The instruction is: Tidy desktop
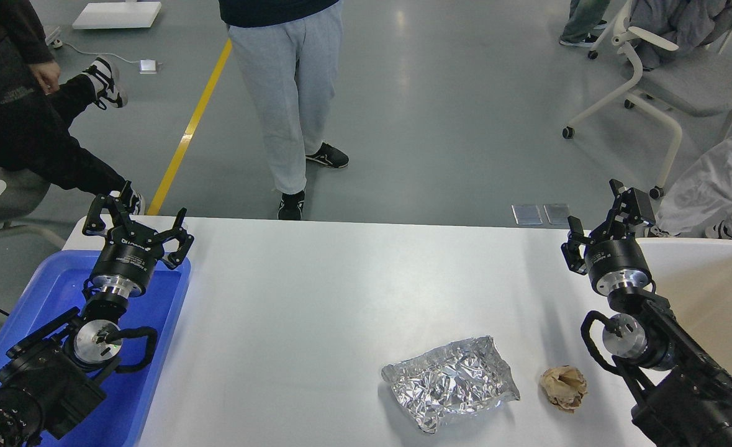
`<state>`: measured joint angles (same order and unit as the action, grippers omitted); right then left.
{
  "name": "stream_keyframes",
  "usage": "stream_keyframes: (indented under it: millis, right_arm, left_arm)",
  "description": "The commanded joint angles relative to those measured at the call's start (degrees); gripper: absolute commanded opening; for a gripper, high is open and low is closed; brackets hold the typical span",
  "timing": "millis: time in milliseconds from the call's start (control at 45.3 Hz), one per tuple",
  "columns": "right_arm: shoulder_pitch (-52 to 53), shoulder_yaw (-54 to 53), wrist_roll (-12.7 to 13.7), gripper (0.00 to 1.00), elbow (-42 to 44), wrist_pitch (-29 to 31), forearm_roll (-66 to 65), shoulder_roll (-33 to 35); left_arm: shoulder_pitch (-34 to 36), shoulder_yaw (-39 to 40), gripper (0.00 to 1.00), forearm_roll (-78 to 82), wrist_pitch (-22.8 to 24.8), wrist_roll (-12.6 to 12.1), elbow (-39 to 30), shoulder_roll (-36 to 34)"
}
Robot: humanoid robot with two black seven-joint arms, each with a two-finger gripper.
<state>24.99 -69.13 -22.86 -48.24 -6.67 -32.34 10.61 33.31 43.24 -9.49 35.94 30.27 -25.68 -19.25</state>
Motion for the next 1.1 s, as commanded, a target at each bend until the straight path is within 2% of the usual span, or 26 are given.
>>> stream_keyframes:
  millis: [0, 618, 706, 794, 838, 949, 1081]
  right_arm:
    - [-0.2, 0.0, -0.1, 1.00, -0.1, -0.4, 0.0, -0.1]
    - [1.7, 3.7, -0.6, 1.00, 0.2, 0.3, 1.0, 1.5]
    - [2.8, 4.4, 1.1, 1.00, -0.3, 1.8, 1.2, 1.8]
    - [2.9, 4.3, 6.3, 1.00, -1.1, 5.4, 3.2, 2.3]
    - [2.9, 4.3, 8.0, 1.00, -1.8, 5.3, 3.7, 3.0]
    - [2.9, 6.1, 8.9, 1.00, -4.0, 5.8, 3.5, 5.6]
    - [3.2, 14.9, 8.9, 1.00, -7.7, 6.1, 2.5, 10.8]
  left_arm:
    - [0.0, 0.0, 1.00, 0.0, 0.0, 0.0, 0.0, 0.0]
    - [0.0, 0.0, 1.00, 0.0, 0.0, 0.0, 0.0, 0.0]
    - [0.0, 0.0, 1.00, 0.0, 0.0, 0.0, 0.0, 0.0]
    - [0.0, 0.0, 1.00, 0.0, 0.0, 0.0, -0.1, 0.0]
    - [0.0, 0.0, 1.00, 0.0, 0.0, 0.0, 0.0, 0.0]
    - [0.0, 0.0, 1.00, 0.0, 0.0, 0.0, -0.1, 0.0]
    - [0.0, 0.0, 1.00, 0.0, 0.0, 0.0, 0.0, 0.0]
